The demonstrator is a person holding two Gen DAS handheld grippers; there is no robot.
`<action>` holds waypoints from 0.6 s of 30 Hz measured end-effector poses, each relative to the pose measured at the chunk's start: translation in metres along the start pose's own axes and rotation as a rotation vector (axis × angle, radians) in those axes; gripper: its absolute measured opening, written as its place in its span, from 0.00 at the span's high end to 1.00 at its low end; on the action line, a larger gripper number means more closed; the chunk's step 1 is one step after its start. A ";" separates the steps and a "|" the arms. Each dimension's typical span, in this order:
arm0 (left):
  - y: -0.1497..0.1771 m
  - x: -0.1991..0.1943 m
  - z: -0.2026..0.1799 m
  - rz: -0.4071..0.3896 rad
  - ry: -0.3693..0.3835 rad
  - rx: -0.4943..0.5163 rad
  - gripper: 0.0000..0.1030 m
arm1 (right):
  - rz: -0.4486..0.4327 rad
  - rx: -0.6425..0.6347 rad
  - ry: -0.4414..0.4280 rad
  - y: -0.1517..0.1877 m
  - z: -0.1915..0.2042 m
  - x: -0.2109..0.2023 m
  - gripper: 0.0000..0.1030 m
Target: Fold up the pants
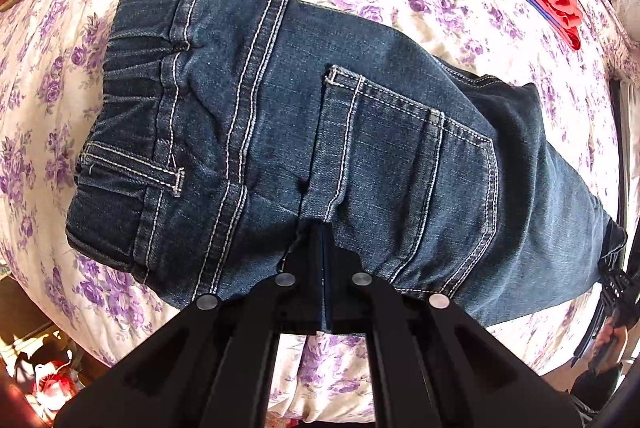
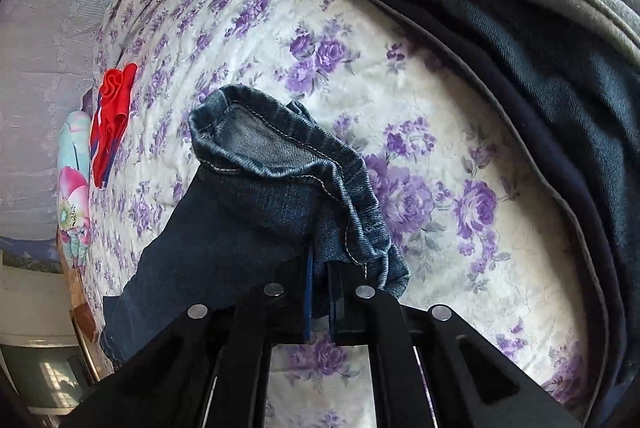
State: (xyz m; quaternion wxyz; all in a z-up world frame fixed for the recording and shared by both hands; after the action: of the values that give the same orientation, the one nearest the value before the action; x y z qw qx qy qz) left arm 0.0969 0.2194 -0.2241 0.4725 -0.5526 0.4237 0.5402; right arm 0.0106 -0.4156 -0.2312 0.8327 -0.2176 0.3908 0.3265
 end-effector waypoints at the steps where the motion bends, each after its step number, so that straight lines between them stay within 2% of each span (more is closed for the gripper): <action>1: 0.001 0.005 0.003 -0.004 -0.003 0.003 0.99 | 0.010 -0.018 0.006 -0.001 0.003 -0.003 0.92; 2: 0.004 0.004 0.003 -0.010 -0.007 0.006 0.99 | 0.018 -0.032 0.013 -0.002 0.007 -0.006 0.90; 4: 0.008 0.002 0.002 -0.020 -0.010 0.011 0.99 | 0.026 -0.047 0.041 -0.003 0.015 -0.017 0.76; 5: 0.009 0.001 0.001 -0.024 -0.005 0.011 0.99 | 0.026 -0.061 0.060 -0.002 0.020 -0.025 0.72; 6: 0.011 -0.001 0.002 -0.025 0.002 0.010 0.99 | 0.019 -0.082 0.098 -0.001 0.025 -0.034 0.62; 7: 0.012 -0.004 0.004 -0.024 0.013 0.001 0.99 | 0.004 -0.110 0.163 0.000 0.030 -0.043 0.59; 9: 0.016 -0.013 0.008 -0.022 0.029 -0.019 0.99 | -0.053 -0.214 0.309 0.005 0.046 -0.064 0.59; 11: 0.021 -0.028 0.010 -0.047 0.030 -0.022 0.99 | -0.133 -0.352 0.369 0.011 0.069 -0.078 0.60; 13: 0.026 -0.045 0.004 -0.082 0.066 -0.005 0.99 | -0.155 -0.436 0.354 0.013 0.084 -0.077 0.81; 14: 0.028 -0.052 -0.002 -0.098 0.084 0.013 0.99 | -0.145 -0.445 0.339 0.012 0.085 -0.071 0.85; 16: 0.029 -0.063 -0.021 -0.123 0.104 0.067 0.99 | -0.117 -0.414 0.305 0.007 0.077 -0.054 0.86; 18: 0.028 -0.065 -0.041 -0.130 0.111 0.114 0.99 | -0.097 -0.381 0.311 0.005 0.068 -0.038 0.87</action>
State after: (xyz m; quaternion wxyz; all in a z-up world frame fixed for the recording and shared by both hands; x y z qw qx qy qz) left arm 0.0735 0.1708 -0.1619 0.5130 -0.5804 0.4424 0.4519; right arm 0.0237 -0.3848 -0.1613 0.7209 -0.4370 0.4348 0.3166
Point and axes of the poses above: each gripper's, at about its wrist camera, not at the fingertips, and x roughly the way its jaws point, z to its left, y to its underside, the point moved 1 cm from there along x, roughly the way its jaws point, and after that the axes turned 9 degrees about -y, right-handed, at the moved point
